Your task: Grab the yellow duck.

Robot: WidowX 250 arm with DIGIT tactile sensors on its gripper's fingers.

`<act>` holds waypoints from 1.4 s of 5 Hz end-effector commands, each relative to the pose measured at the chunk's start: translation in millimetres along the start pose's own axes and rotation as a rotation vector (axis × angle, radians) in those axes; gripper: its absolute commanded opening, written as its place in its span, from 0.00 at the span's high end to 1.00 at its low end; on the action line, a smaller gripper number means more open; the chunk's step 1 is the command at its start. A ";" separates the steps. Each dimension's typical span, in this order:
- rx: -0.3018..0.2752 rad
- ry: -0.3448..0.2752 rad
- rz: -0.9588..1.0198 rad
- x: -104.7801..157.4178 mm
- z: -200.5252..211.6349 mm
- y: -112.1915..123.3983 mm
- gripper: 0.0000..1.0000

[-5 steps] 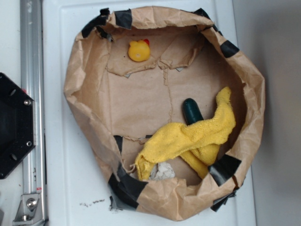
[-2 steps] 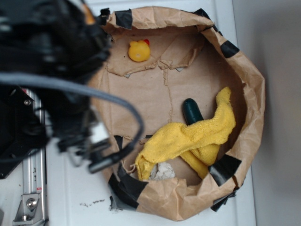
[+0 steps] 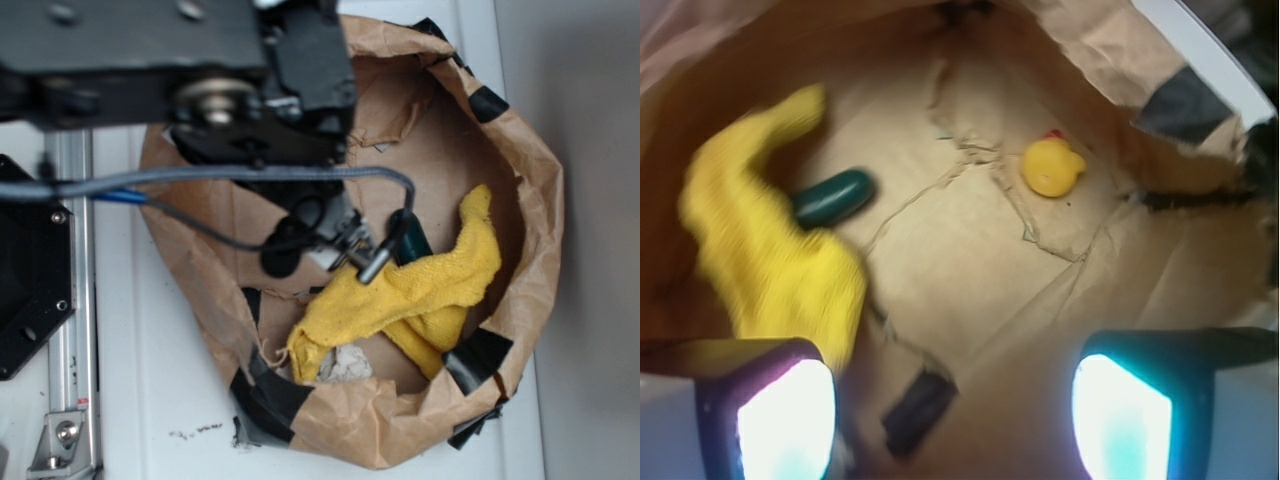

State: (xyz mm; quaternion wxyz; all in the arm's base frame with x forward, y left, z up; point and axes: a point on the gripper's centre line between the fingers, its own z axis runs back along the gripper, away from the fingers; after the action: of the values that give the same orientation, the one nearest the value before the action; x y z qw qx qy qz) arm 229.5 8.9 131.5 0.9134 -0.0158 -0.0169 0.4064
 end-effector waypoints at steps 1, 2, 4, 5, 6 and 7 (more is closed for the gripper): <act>0.195 -0.172 0.283 32.1 -6.6 27.4 0.00; 0.195 -0.172 0.283 32.1 -6.6 27.4 0.00; 0.195 -0.172 0.283 32.1 -6.6 27.4 0.00; 0.195 -0.172 0.283 32.1 -6.6 27.4 0.00; 0.108 -0.232 0.378 44.8 -35.6 31.3 0.00; 0.107 -0.273 0.443 56.0 -50.1 24.5 0.00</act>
State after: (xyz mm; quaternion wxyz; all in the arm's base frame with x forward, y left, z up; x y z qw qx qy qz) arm 249.6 56.3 68.3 0.8000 0.1019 -0.0869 0.5849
